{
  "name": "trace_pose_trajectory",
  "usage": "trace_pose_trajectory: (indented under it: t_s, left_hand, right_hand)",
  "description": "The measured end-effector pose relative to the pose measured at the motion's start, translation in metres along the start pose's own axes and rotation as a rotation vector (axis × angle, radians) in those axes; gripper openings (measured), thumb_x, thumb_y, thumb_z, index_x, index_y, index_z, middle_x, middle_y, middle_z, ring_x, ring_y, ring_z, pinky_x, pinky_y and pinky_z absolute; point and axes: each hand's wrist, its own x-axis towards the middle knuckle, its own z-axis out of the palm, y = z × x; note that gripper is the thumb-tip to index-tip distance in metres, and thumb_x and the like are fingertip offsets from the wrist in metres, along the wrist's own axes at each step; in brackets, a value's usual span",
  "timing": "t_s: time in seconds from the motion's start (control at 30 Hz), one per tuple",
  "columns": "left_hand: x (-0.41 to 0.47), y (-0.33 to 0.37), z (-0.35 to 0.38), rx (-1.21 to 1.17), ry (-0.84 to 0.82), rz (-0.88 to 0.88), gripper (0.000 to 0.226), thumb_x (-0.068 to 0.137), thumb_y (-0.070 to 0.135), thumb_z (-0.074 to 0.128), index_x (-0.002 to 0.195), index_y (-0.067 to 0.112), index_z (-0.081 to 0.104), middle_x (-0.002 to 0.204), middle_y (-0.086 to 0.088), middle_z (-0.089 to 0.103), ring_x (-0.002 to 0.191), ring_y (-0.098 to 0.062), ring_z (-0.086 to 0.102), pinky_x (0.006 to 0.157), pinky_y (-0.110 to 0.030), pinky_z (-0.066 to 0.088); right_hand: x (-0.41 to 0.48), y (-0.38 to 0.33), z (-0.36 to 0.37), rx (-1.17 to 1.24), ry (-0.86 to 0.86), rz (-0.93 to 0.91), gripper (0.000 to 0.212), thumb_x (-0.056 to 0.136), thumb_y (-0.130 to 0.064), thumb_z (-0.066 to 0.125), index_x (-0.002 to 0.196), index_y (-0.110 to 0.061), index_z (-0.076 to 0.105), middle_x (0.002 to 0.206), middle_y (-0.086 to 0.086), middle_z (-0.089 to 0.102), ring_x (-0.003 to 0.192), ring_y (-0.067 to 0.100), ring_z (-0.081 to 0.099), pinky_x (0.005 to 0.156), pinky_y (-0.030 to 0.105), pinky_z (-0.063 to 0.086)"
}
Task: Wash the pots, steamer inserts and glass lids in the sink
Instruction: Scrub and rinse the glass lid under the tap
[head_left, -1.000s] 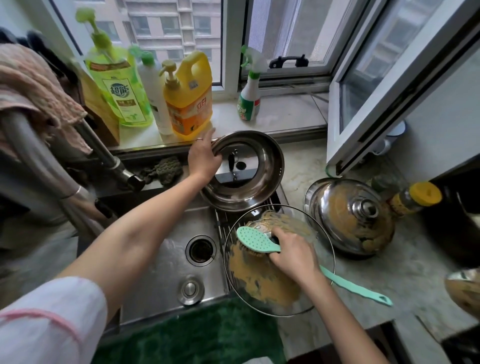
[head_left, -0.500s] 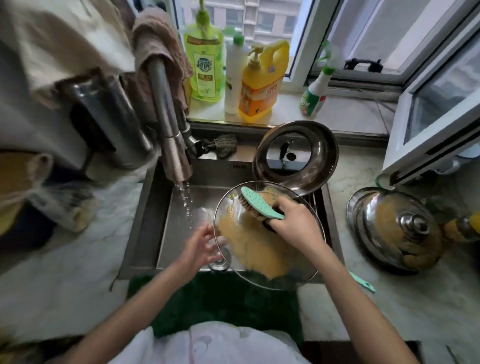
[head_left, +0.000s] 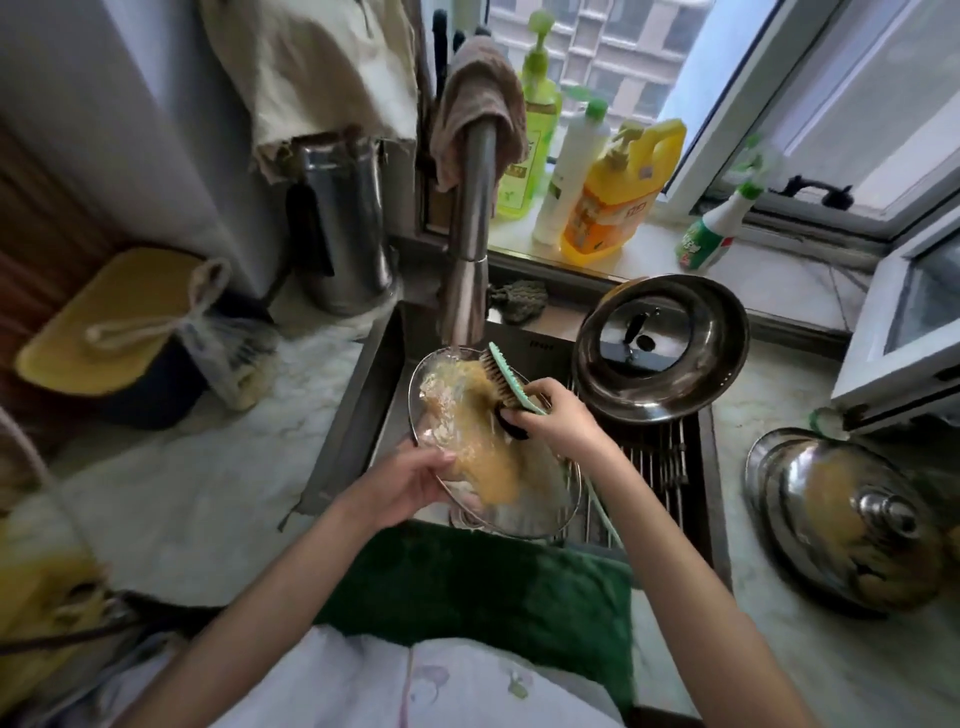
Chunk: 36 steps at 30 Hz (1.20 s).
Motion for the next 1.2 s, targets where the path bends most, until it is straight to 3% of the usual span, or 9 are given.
trace_pose_trajectory:
  t_s: [0.17, 0.27, 0.33, 0.6, 0.73, 0.9, 1.0, 1.1, 1.2]
  left_hand:
    - [0.007, 0.000, -0.004, -0.005, 0.014, 0.031, 0.028, 0.087, -0.006, 0.047, 0.112, 0.006, 0.050, 0.065, -0.006, 0.054, 0.061, -0.017, 0.061, 0.060, -0.042, 0.059]
    - [0.015, 0.000, -0.004, 0.056, 0.011, 0.041, 0.036, 0.090, -0.008, 0.043, 0.124, 0.003, 0.046, 0.090, -0.011, 0.067, 0.078, -0.021, 0.069, 0.062, -0.045, 0.059]
    - [0.018, 0.001, -0.002, 0.100, 0.026, 0.041, 0.038, 0.091, -0.008, 0.041, 0.127, 0.004, 0.046, 0.102, -0.013, 0.066, 0.086, -0.024, 0.069, 0.065, -0.046, 0.059]
    - [0.026, -0.001, -0.008, 0.263, 0.063, -0.033, 0.053, 0.075, 0.001, 0.053, 0.127, 0.001, 0.044, 0.098, -0.015, 0.063, 0.080, -0.021, 0.068, 0.062, -0.038, 0.058]
    - [0.031, 0.001, -0.014, 0.223, 0.063, -0.027, 0.047, 0.076, -0.003, 0.052, 0.122, 0.002, 0.048, 0.093, -0.012, 0.063, 0.078, -0.019, 0.068, 0.062, -0.043, 0.058]
    - [0.036, 0.002, -0.008, 0.259, 0.038, -0.060, 0.052, 0.073, 0.003, 0.054, 0.124, 0.005, 0.046, 0.093, -0.010, 0.063, 0.082, -0.020, 0.065, 0.067, -0.040, 0.058]
    - [0.038, 0.005, -0.014, 0.259, 0.070, -0.053, 0.054, 0.072, 0.001, 0.052, 0.125, 0.008, 0.046, 0.096, -0.011, 0.062, 0.083, -0.020, 0.065, 0.064, -0.035, 0.057]
    - [0.036, 0.008, -0.015, 0.297, 0.053, -0.070, 0.049, 0.074, 0.004, 0.054, 0.122, 0.005, 0.047, 0.101, -0.017, 0.058, 0.091, -0.029, 0.061, 0.065, -0.039, 0.058]
    - [0.037, 0.012, -0.017, 0.340, 0.060, -0.046, 0.040, 0.082, -0.004, 0.049, 0.120, 0.009, 0.049, 0.097, -0.012, 0.061, 0.085, -0.021, 0.065, 0.065, -0.036, 0.057]
  right_hand:
    - [-0.008, 0.003, -0.008, -0.002, 0.007, 0.008, 0.043, 0.097, -0.035, 0.048, 0.139, -0.028, 0.040, 0.104, -0.003, 0.057, 0.063, 0.007, 0.052, 0.051, 0.021, 0.039]
    - [-0.018, -0.011, 0.021, 0.028, -0.057, -0.033, 0.038, 0.100, -0.026, 0.044, 0.137, -0.031, 0.048, 0.084, -0.010, 0.057, 0.055, 0.005, 0.050, 0.048, 0.019, 0.040]
    - [-0.020, -0.026, 0.043, -0.023, -0.017, -0.133, 0.039, 0.099, -0.026, 0.045, 0.137, -0.030, 0.049, 0.099, -0.002, 0.067, 0.073, 0.013, 0.062, 0.064, 0.029, 0.051]
    - [0.038, -0.036, 0.049, -0.064, 0.132, 0.006, 0.035, 0.095, -0.024, 0.044, 0.094, -0.001, 0.070, 0.098, 0.020, 0.070, 0.097, 0.036, 0.064, 0.070, 0.032, 0.043]
    - [0.020, -0.034, 0.054, -0.030, 0.061, -0.157, 0.031, 0.093, -0.028, 0.051, 0.114, -0.014, 0.069, 0.118, 0.001, 0.068, 0.105, 0.019, 0.064, 0.086, 0.032, 0.051]
    - [0.048, -0.033, 0.042, -0.006, 0.110, -0.020, 0.034, 0.095, -0.024, 0.045, 0.095, -0.003, 0.072, 0.085, 0.009, 0.067, 0.093, 0.026, 0.065, 0.067, 0.028, 0.039]
    - [0.032, -0.039, 0.051, 0.005, 0.045, -0.136, 0.031, 0.095, -0.025, 0.049, 0.109, -0.007, 0.070, 0.116, -0.003, 0.069, 0.102, 0.016, 0.064, 0.079, 0.030, 0.048]
    - [0.047, -0.033, 0.047, 0.018, 0.112, -0.035, 0.035, 0.096, -0.025, 0.045, 0.118, -0.009, 0.066, 0.108, 0.015, 0.070, 0.100, 0.031, 0.064, 0.073, 0.032, 0.045]
    - [0.037, -0.043, 0.053, 0.035, 0.112, -0.096, 0.033, 0.096, -0.024, 0.047, 0.114, -0.007, 0.068, 0.116, 0.009, 0.068, 0.103, 0.026, 0.064, 0.076, 0.029, 0.047]
